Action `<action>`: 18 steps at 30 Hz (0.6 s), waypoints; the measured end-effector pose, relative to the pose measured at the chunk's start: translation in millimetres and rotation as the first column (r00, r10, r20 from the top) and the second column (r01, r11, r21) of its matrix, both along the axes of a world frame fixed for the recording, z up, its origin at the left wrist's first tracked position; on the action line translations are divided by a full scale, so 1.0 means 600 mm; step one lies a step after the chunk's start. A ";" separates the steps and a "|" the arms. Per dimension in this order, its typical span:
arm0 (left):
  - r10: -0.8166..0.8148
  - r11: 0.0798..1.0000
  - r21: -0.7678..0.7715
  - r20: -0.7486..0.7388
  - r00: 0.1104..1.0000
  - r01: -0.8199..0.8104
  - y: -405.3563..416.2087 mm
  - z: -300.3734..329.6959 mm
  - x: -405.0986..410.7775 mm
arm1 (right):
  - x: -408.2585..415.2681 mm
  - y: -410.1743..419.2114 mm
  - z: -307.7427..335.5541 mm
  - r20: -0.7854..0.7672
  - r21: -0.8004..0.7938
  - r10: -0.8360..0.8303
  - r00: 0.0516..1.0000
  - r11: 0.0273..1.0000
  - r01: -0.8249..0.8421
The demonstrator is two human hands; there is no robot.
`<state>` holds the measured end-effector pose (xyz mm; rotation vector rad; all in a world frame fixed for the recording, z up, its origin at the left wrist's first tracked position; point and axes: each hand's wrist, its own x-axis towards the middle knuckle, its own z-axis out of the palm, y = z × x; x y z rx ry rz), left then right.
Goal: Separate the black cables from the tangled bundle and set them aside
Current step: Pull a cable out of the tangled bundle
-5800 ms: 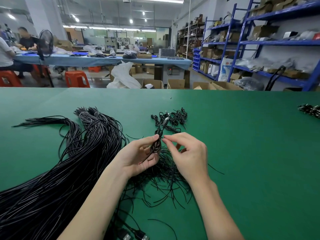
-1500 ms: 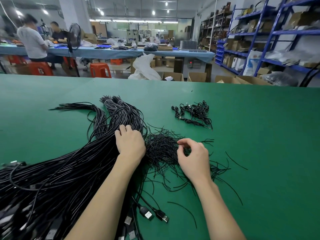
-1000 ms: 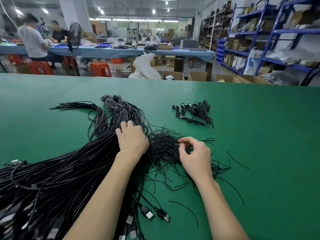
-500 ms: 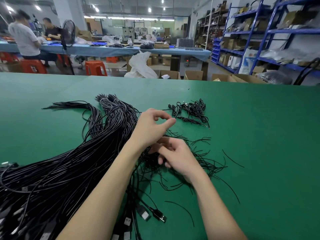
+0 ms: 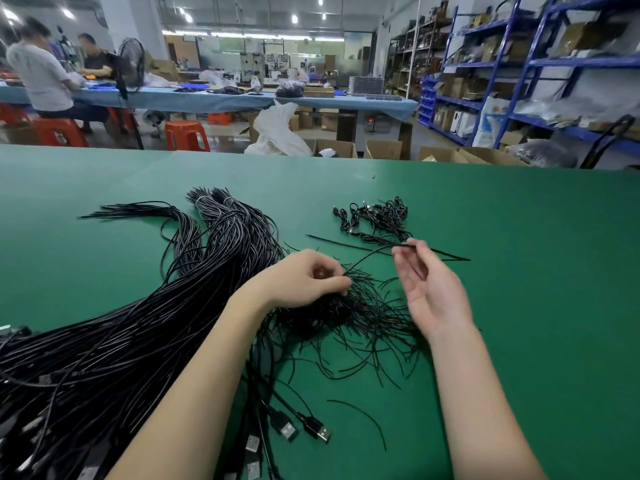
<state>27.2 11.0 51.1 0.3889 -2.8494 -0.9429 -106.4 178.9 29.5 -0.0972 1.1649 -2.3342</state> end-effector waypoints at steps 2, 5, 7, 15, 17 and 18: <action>0.099 0.975 -0.191 -0.097 0.990 -0.116 0.005 -0.002 -0.008 | -0.012 0.022 0.003 -0.297 0.520 0.053 0.953 0.846 0.115; 0.165 0.889 -0.374 -0.275 0.947 -0.263 0.006 0.003 -0.013 | -0.022 0.056 0.030 -0.717 0.647 0.138 0.683 0.497 0.579; 0.118 0.859 -0.437 -0.338 0.934 -0.267 0.009 0.005 -0.015 | -0.020 0.063 0.049 -0.806 0.578 0.279 0.522 0.565 0.589; 0.240 0.902 -0.153 -0.601 0.763 -0.404 0.022 -0.004 -0.022 | 0.024 -0.001 0.029 -0.610 0.477 0.367 0.702 0.878 -0.044; 0.439 0.882 0.364 -0.406 0.802 -0.298 0.028 0.001 -0.026 | 0.031 -0.017 0.025 -0.569 0.341 0.246 0.785 0.939 -0.047; 0.418 0.795 0.572 -0.276 0.865 -0.202 0.029 0.004 -0.028 | 0.031 -0.022 0.023 -0.558 0.312 0.253 0.790 0.946 -0.083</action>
